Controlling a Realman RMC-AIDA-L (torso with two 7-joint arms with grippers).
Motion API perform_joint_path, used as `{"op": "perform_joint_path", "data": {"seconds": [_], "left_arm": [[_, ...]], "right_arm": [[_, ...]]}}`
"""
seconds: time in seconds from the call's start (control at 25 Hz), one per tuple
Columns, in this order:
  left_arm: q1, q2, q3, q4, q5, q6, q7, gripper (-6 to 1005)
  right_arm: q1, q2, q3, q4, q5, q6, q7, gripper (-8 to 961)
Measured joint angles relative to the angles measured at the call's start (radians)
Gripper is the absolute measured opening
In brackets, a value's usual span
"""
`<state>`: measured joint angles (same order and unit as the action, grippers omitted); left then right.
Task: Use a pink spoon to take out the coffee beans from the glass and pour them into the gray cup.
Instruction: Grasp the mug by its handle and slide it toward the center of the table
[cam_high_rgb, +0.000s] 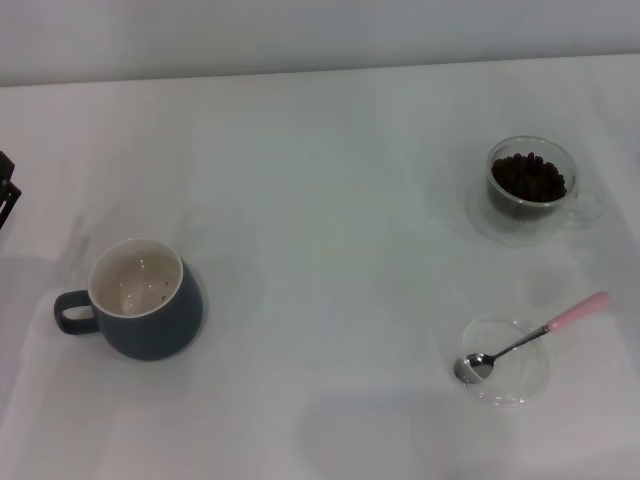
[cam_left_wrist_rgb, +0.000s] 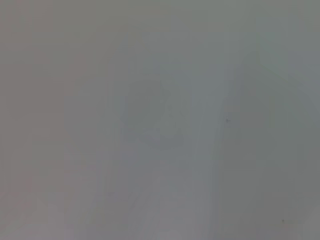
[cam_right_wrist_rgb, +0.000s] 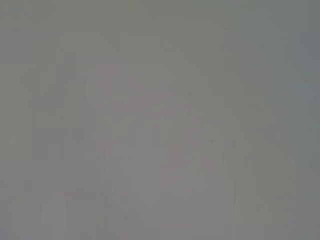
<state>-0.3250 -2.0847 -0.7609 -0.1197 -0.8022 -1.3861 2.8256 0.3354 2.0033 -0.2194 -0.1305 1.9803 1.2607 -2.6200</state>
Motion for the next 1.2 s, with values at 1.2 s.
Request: {"op": "perform_joint_path", "data": {"seconds": [1.2], "left_arm": [[0.147, -0.003, 0.006, -0.052, 0.157, -0.134, 0.000, 892]], "right_arm": [[0.002, -0.002, 0.000, -0.068, 0.014, -0.029, 0.004, 816]]}}
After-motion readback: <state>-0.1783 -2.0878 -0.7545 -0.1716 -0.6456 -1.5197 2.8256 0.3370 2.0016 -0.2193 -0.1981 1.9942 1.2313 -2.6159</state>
